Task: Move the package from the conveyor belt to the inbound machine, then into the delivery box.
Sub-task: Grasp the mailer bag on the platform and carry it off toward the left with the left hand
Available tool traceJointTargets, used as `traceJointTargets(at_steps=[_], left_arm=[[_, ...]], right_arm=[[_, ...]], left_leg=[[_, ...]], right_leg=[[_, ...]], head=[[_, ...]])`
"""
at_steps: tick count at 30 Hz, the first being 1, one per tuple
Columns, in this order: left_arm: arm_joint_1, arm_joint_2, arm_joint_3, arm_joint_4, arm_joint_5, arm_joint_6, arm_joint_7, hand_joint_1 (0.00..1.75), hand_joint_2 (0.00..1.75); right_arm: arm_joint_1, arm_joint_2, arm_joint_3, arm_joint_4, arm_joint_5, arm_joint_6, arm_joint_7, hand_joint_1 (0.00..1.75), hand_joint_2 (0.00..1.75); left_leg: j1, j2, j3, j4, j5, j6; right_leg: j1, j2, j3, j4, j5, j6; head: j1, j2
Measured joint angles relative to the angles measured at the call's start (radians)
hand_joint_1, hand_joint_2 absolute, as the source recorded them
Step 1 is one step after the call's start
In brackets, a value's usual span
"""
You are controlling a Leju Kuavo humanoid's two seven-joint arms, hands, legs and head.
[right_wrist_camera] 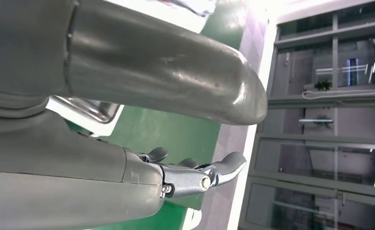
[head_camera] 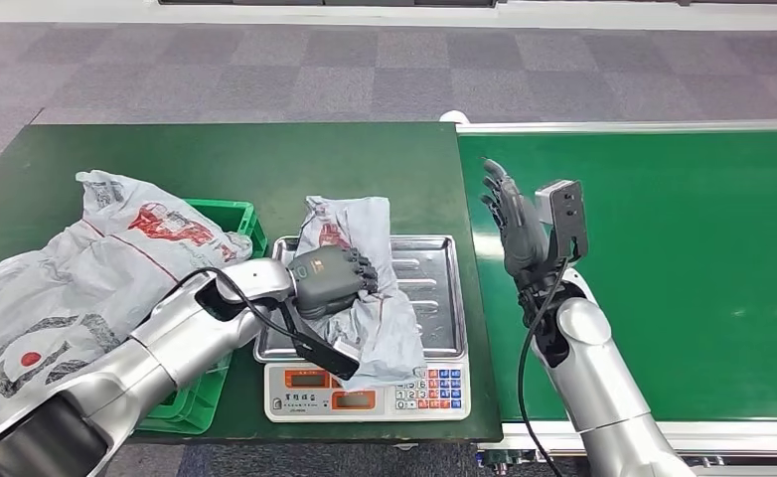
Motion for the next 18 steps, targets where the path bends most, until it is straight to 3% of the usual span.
traceJointTargets(at_steps=[8,18], left_arm=[[-0.003,0.068,0.081,-0.266,-0.063,-0.019,0.070,1.75,1.75],[0.009,0.094,0.127,-0.363,-0.130,0.002,0.100,1.75,1.75]], right_arm=[[0.045,0.000,0.000,-0.037,0.030,-0.018,-0.001,0.00,0.00],[0.076,0.000,-0.008,-0.076,0.031,-0.016,-0.001,0.00,0.00]], left_leg=[[0.000,0.000,-0.004,0.000,0.000,0.000],[0.000,0.000,-0.004,0.000,0.000,0.000]], right_leg=[[0.000,0.000,-0.004,0.000,0.000,0.000],[0.000,0.000,-0.004,0.000,0.000,0.000]], head=[[0.000,0.000],[0.000,0.000]])
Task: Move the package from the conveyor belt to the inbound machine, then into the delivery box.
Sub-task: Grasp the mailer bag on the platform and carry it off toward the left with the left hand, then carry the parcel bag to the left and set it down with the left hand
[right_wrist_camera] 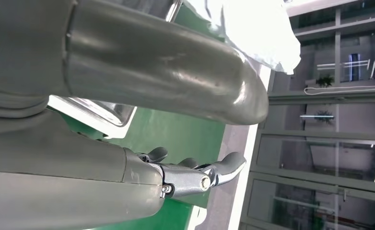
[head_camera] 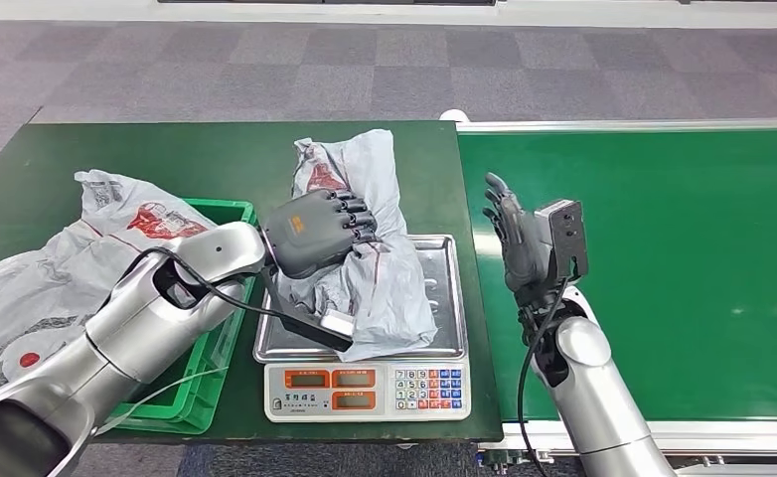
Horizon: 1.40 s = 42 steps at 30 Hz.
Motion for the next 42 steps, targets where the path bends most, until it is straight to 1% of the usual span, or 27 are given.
traceJointTargets(at_steps=[4,7,11,13,16,21,23,26,29,32,35,40,42], left_arm=[[0.015,0.015,0.022,-0.009,-0.048,0.003,0.039,1.75,1.75],[0.027,0.029,0.047,-0.009,-0.066,0.003,0.053,1.75,1.75],[0.053,0.063,0.094,-0.009,-0.083,0.009,0.107,1.75,1.75],[0.084,0.096,0.144,-0.009,-0.104,0.035,0.137,1.75,1.75],[0.139,0.138,0.234,-0.007,-0.150,0.080,0.156,1.75,1.75],[0.221,0.175,0.348,-0.015,-0.184,0.132,0.214,1.75,1.75],[0.270,0.193,0.404,-0.031,-0.183,0.167,0.236,1.75,1.75],[0.373,0.221,0.510,-0.072,-0.177,0.225,0.250,1.75,1.75],[0.468,0.225,0.600,-0.109,-0.217,0.274,0.265,1.75,1.75],[0.526,0.222,0.660,-0.134,-0.278,0.313,0.292,1.75,1.75],[0.544,0.220,0.685,-0.145,-0.303,0.330,0.305,1.75,1.75],[0.550,0.219,0.698,-0.153,-0.309,0.332,0.307,1.75,1.75],[0.562,0.217,0.722,-0.166,-0.317,0.334,0.311,1.75,1.75]], right_arm=[[0.032,0.000,-0.016,-0.028,0.009,0.000,0.001,0.00,0.00],[0.056,0.000,-0.028,-0.048,0.017,0.000,0.002,0.00,0.00],[0.087,0.000,-0.046,-0.077,0.028,-0.002,0.003,0.00,0.00],[0.108,-0.001,-0.060,-0.094,0.039,-0.002,0.005,0.00,0.00],[0.131,-0.006,-0.084,-0.112,0.051,-0.002,0.008,0.00,0.00],[0.145,-0.015,-0.106,-0.121,0.052,-0.002,0.010,0.00,0.00],[0.153,-0.017,-0.111,-0.121,0.052,-0.002,0.008,0.00,0.00],[0.172,-0.025,-0.119,-0.125,0.049,-0.006,0.002,0.00,0.00],[0.191,-0.034,-0.126,-0.132,0.047,-0.014,-0.001,0.00,0.00],[0.209,-0.035,-0.127,-0.140,0.045,-0.022,-0.005,0.00,0.00],[0.218,-0.035,-0.127,-0.147,0.044,-0.024,-0.006,0.00,0.00],[0.221,-0.035,-0.127,-0.152,0.045,-0.025,-0.005,0.00,0.00],[0.227,-0.035,-0.127,-0.161,0.046,-0.027,-0.005,0.00,0.00]], left_leg=[[0.000,0.000,0.000,0.000,0.000,0.000],[0.000,0.000,0.000,0.000,0.000,0.000],[0.000,0.002,-0.001,0.000,0.000,0.000],[0.000,0.005,0.000,-0.001,0.000,0.000],[0.000,0.008,-0.001,-0.001,0.000,0.000],[0.000,0.008,-0.002,-0.001,0.000,0.000],[0.000,0.010,-0.002,-0.001,-0.001,-0.001],[0.000,0.013,-0.001,-0.001,-0.002,-0.001],[0.000,0.012,-0.002,-0.001,-0.002,-0.001],[0.000,0.012,-0.003,-0.001,-0.002,-0.001],[0.000,0.012,-0.003,-0.001,-0.002,-0.001],[0.000,0.011,-0.003,-0.001,-0.002,-0.001],[0.000,0.011,-0.003,-0.001,-0.002,-0.001]], right_leg=[[0.000,0.000,0.000,0.000,0.000,0.000],[0.000,0.000,-0.001,0.000,0.000,0.000],[0.000,0.001,-0.001,0.000,0.000,0.000],[0.000,0.004,-0.002,0.000,0.000,0.000],[0.001,0.007,-0.004,0.001,0.000,-0.001],[0.000,0.006,-0.005,0.001,0.000,-0.001],[0.000,0.009,-0.005,0.001,0.000,-0.001],[0.000,0.012,-0.007,0.001,0.000,-0.001],[0.000,0.011,-0.008,0.001,-0.001,-0.001],[0.001,0.011,-0.008,0.001,-0.001,-0.001],[0.001,0.011,-0.008,0.001,-0.001,-0.001],[0.001,0.011,-0.008,0.001,-0.001,-0.001],[0.001,0.010,-0.008,0.001,0.000,-0.002]], head=[[0.000,0.000],[0.000,0.000],[0.000,0.000],[0.000,0.000],[0.000,0.000],[0.000,0.000],[0.000,0.000],[0.000,0.000],[0.000,0.000],[0.000,0.000],[0.000,0.000],[0.000,0.000],[0.000,0.000]])
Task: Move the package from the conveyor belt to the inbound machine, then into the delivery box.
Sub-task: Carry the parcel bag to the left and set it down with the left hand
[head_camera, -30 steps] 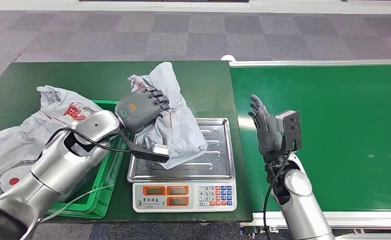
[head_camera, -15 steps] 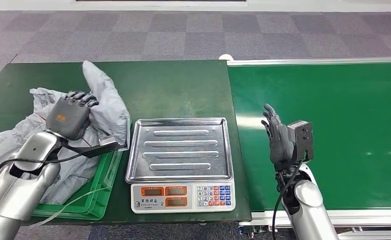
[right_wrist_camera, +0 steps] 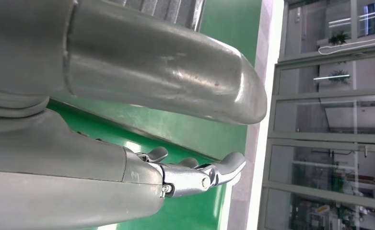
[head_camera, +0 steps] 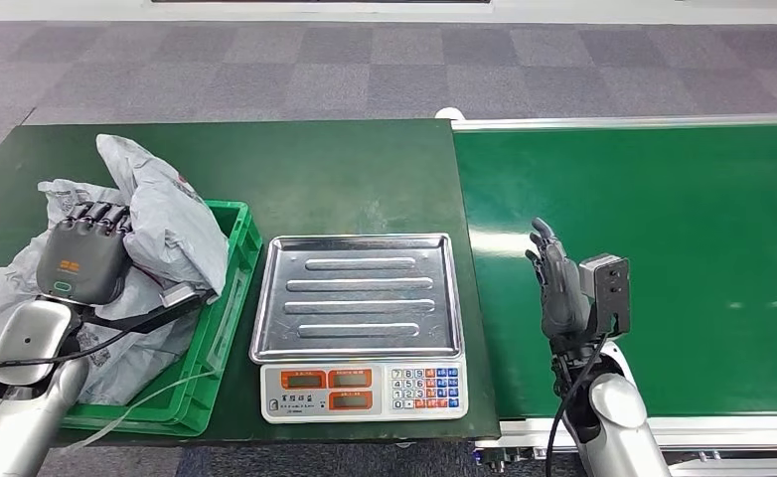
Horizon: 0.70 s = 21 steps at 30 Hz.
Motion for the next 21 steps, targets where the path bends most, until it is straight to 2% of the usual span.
traceJointTargets(at_steps=[5,12,17,21], left_arm=[[0.029,-0.002,0.055,-0.043,-0.035,0.023,0.018,1.75,1.75],[0.085,-0.003,0.130,-0.088,-0.122,-0.030,0.076,1.75,1.75],[0.130,-0.002,0.182,-0.102,-0.167,-0.034,0.093,1.75,1.75],[0.136,0.004,0.221,-0.106,-0.174,-0.040,0.096,1.75,1.75]], right_arm=[[0.010,0.002,-0.002,-0.016,0.003,-0.007,0.001,0.00,0.00],[0.015,0.007,-0.006,-0.017,0.016,-0.007,-0.001,0.00,0.00],[0.017,0.020,-0.006,-0.018,0.032,-0.004,0.001,0.00,0.00],[0.017,0.027,-0.008,-0.018,0.036,0.002,0.003,0.00,0.00]], left_leg=[[0.000,0.000,0.000,0.000,0.000,0.000],[0.000,0.000,0.000,0.000,0.000,0.000],[0.000,0.000,0.000,0.000,0.000,0.000],[0.000,0.000,0.000,0.000,0.000,0.000]], right_leg=[[0.000,0.000,0.000,0.000,0.000,0.000],[0.000,0.000,0.000,0.000,0.000,0.000],[0.000,0.000,-0.001,0.000,0.000,0.000],[0.000,0.000,-0.001,0.000,0.000,0.000]], head=[[0.000,0.000],[0.000,0.000],[0.000,0.000],[0.000,0.000]])
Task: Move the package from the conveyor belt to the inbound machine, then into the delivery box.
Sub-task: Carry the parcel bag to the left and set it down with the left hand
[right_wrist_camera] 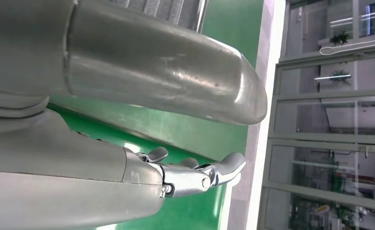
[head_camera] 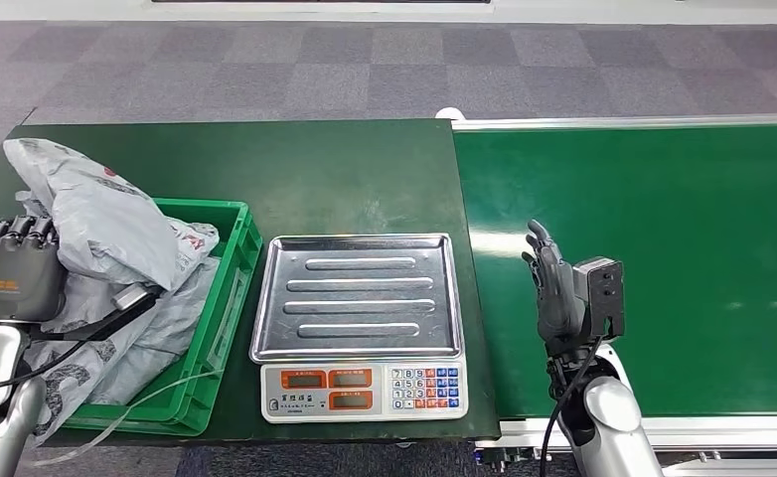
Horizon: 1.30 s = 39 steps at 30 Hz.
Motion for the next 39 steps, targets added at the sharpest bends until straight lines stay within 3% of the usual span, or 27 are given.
traceJointTargets(at_steps=[5,8,18,23,32,33,36,37,39], left_arm=[[-0.011,0.020,0.015,0.005,0.035,-0.097,-0.079,1.75,1.75],[-0.016,0.032,0.011,0.022,0.016,-0.142,-0.074,1.75,1.75],[-0.037,0.056,-0.003,0.075,0.001,-0.155,-0.052,1.75,1.75],[-0.050,0.075,-0.008,0.120,0.005,-0.184,-0.082,1.75,1.75],[-0.107,0.086,-0.025,0.212,-0.010,-0.179,-0.013,1.75,1.75],[-0.111,0.087,-0.028,0.220,-0.011,-0.177,-0.003,1.44,1.75],[-0.124,0.093,-0.038,0.243,-0.011,-0.170,0.002,0.13,1.75],[-0.127,0.093,-0.040,0.249,-0.009,-0.166,-0.006,0.00,1.75],[-0.135,0.089,-0.042,0.258,-0.001,-0.152,-0.021,0.00,1.75]], right_arm=[[0.000,0.001,-0.012,0.000,-0.007,0.007,0.000,0.00,0.00],[0.001,0.001,-0.014,0.000,-0.014,0.012,0.001,0.00,0.00],[0.001,0.001,-0.015,0.000,-0.018,0.020,0.001,0.00,0.00],[0.001,0.001,-0.015,0.000,-0.027,0.021,0.004,0.00,0.00],[0.006,0.001,-0.015,0.000,-0.032,0.022,0.004,0.00,0.00],[0.007,0.001,-0.015,0.000,-0.032,0.021,0.004,0.00,0.00],[0.012,0.001,-0.015,-0.003,-0.035,0.018,0.004,0.00,0.00],[0.013,0.000,-0.015,-0.004,-0.036,0.018,0.004,0.00,0.00],[0.016,0.000,-0.015,-0.006,-0.039,0.017,0.004,0.00,0.00]], left_leg=[[0.000,0.000,0.000,0.000,0.000,0.000],[0.000,0.001,0.000,0.000,0.000,0.000],[0.000,0.001,0.000,0.000,0.000,0.000],[0.000,0.001,0.000,0.000,0.000,0.000],[0.000,0.001,0.000,0.000,0.001,-0.001],[0.000,0.001,0.000,0.000,0.001,-0.001],[0.000,0.001,0.000,0.000,0.001,-0.001],[0.000,0.001,0.000,0.000,0.001,-0.001],[0.000,0.001,0.000,0.000,0.001,-0.001]], right_leg=[[0.000,0.000,0.000,0.000,0.000,0.000],[0.000,0.000,0.000,0.000,0.000,0.000],[0.000,0.000,0.000,0.000,0.000,0.000],[0.000,0.000,-0.001,0.000,0.000,0.000],[0.000,0.000,-0.001,0.000,0.001,-0.001],[0.000,0.000,-0.001,0.000,0.001,-0.001],[0.000,0.000,-0.001,0.000,0.001,-0.001],[0.000,0.000,-0.001,0.000,0.001,-0.001],[0.000,0.000,-0.001,0.000,0.001,-0.001]], head=[[0.000,0.000],[0.000,0.000],[0.000,0.000],[0.000,0.000],[0.000,0.000],[0.000,0.000],[0.000,0.000],[0.000,0.000],[0.000,0.000]])
